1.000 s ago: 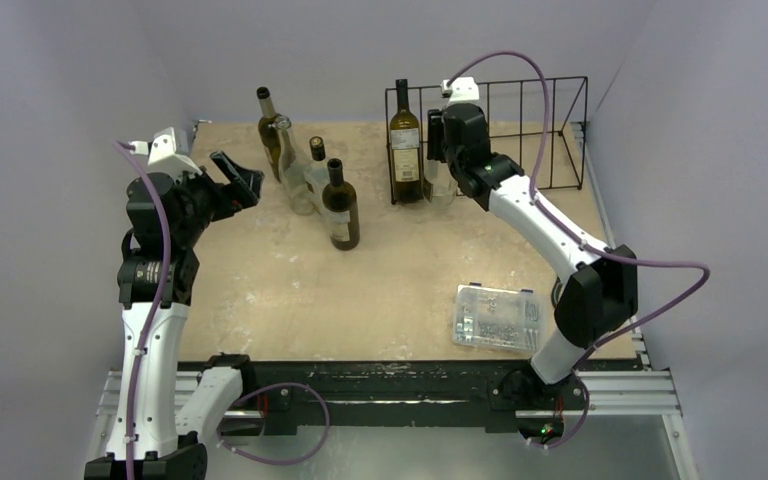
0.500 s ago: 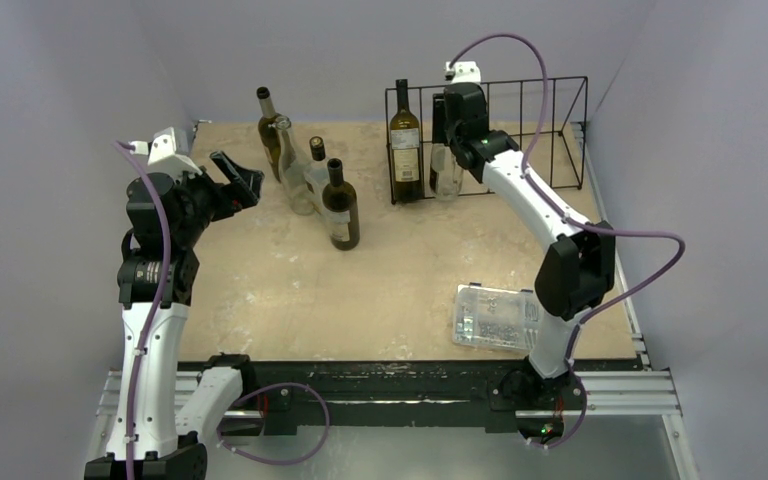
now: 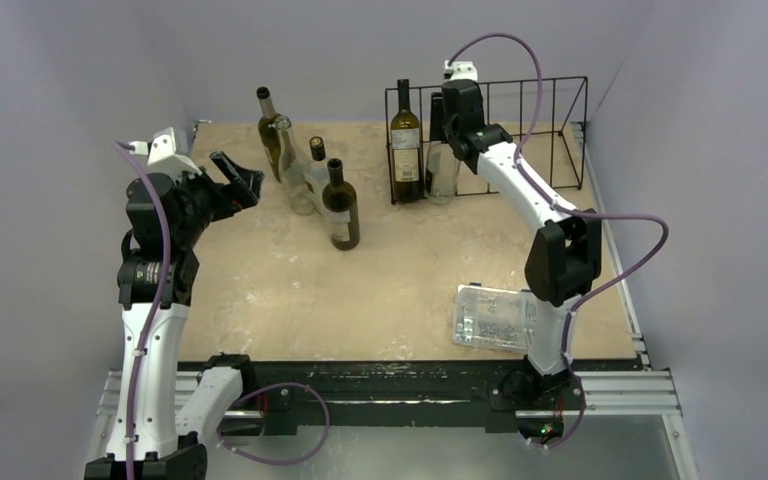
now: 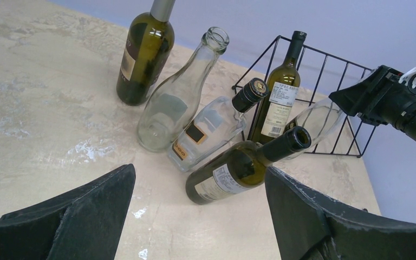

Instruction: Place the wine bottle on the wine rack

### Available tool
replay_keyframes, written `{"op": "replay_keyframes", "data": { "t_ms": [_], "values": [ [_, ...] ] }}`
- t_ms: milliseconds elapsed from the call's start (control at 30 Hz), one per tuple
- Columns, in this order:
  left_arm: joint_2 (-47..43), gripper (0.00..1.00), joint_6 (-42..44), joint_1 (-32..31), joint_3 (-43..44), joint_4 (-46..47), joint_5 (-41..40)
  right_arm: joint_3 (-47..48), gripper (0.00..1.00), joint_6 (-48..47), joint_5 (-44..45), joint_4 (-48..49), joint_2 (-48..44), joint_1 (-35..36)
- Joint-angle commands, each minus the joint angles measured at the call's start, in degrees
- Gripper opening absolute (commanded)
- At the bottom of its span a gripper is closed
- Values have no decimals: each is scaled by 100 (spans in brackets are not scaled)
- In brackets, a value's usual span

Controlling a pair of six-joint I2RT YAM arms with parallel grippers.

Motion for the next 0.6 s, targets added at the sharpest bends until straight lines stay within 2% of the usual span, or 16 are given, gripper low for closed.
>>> {"op": "replay_keyframes", "data": {
  "t_ms": [0,433,567],
  "values": [
    [-70,89,-36,55,49,183,62,618,0,92,-103,657,5,-42],
    [-32,89,-40,55,46,186,68,1479,0,35,93,573,1001,-123],
    [-25,89,-53,55,48,186,88,1630,7,-27,110,593,1209,-144]
  ]
}}
